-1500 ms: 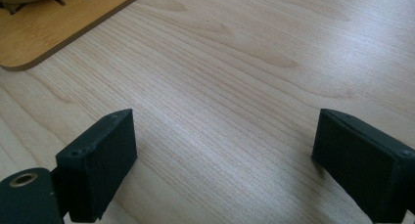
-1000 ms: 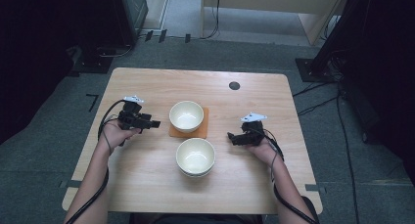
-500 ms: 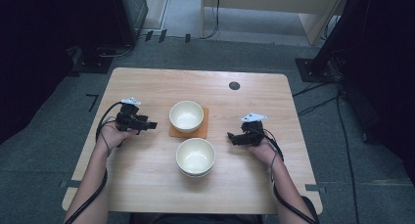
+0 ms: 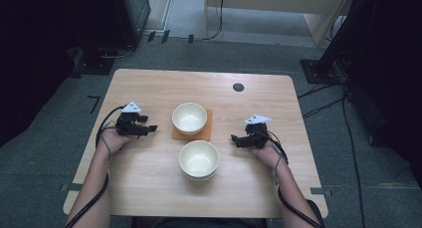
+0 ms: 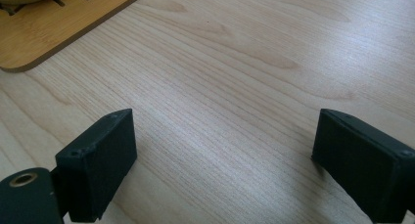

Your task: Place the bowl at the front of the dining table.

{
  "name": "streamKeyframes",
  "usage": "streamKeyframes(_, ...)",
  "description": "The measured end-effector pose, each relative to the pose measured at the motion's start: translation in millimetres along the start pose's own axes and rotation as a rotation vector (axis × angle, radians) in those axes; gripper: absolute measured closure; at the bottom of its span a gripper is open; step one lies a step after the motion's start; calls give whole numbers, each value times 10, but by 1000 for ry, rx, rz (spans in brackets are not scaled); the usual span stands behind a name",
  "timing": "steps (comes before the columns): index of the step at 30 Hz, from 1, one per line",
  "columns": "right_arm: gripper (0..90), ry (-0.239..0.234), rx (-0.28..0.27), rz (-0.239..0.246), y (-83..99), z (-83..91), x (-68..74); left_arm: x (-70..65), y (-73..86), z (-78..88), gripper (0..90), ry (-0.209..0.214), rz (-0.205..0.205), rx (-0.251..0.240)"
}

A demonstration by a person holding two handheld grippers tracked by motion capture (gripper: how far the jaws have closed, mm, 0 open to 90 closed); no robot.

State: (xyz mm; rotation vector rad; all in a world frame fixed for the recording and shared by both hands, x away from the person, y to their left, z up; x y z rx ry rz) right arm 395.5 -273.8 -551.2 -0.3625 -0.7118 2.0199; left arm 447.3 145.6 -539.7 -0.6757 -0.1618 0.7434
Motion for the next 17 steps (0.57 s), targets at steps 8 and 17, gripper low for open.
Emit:
streamKeyframes(8,84,0,0,-1,-1,-1,2,27,20,-15,293,-18,-11,-25)
streamKeyframes(17,85,2,1,-4,-3,-2,3,4,6,-39,241,-45,-23,-14)
Point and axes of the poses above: each handheld gripper's, and its own axes: z roughly backward along the jaws, y roughly out of its underside, x roughly to its left, the point moved 4 cm from there along -z, roughly forward along the jaws, and after that the axes turned 9 degrees about x, right-handed, at the moved point
